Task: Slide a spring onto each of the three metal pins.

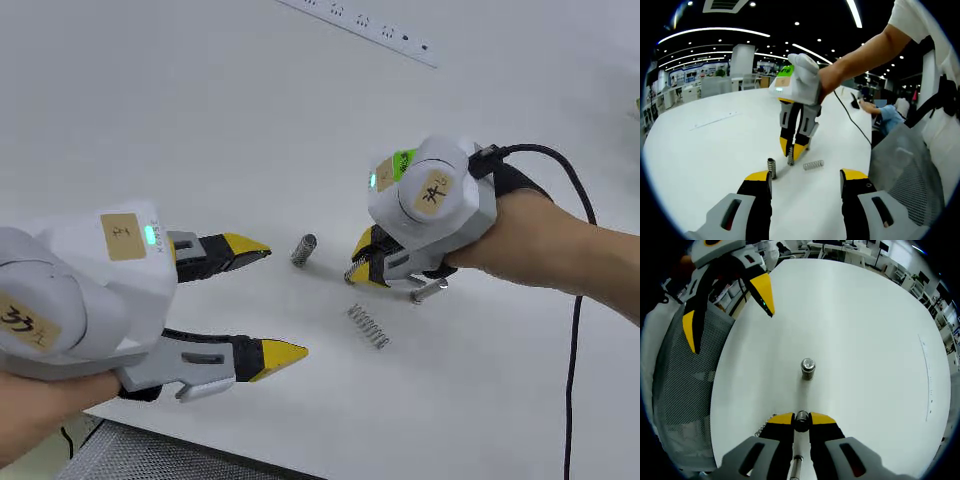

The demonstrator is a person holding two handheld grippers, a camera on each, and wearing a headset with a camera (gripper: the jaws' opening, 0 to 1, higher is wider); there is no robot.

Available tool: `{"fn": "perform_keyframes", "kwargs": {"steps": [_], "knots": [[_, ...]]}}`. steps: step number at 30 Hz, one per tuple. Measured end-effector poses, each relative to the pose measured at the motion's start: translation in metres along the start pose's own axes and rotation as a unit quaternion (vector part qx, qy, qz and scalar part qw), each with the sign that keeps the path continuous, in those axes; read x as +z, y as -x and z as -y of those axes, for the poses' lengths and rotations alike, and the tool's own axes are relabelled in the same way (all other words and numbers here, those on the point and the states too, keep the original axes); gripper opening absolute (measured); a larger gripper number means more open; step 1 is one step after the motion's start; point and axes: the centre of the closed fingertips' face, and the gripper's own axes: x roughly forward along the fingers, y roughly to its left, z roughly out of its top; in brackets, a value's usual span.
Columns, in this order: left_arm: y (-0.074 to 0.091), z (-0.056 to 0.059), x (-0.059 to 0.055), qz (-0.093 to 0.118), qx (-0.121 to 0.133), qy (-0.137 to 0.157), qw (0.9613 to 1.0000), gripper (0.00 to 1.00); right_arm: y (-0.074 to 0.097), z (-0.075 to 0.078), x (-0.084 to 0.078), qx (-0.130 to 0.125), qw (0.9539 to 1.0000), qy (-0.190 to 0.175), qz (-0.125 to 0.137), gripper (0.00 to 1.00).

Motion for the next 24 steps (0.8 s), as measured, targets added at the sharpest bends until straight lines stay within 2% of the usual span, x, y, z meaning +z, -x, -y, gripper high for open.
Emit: {"fn": "perform_keyframes", "kwargs": {"steps": [10,18,24], "knots": [[0.000,0.001,0.000,-0.003,-0.001,-0.002,1.0000,0.56,0.001,0.000,0.001,-0.002,1.0000,0.001,0.002,0.13],[0.001,0.003,0.003,-0.006,-0.002,-0.008,0.9999,0.56,0.004,0.001,0.005,-0.007,0.9999,-0.003,0.012,0.18],[0.001,0.004,0.006,-0.012,-0.005,-0.017,0.9998,0.56,0.018,0.003,0.007,-0.019,0.9993,-0.009,0.029,0.23]]}}
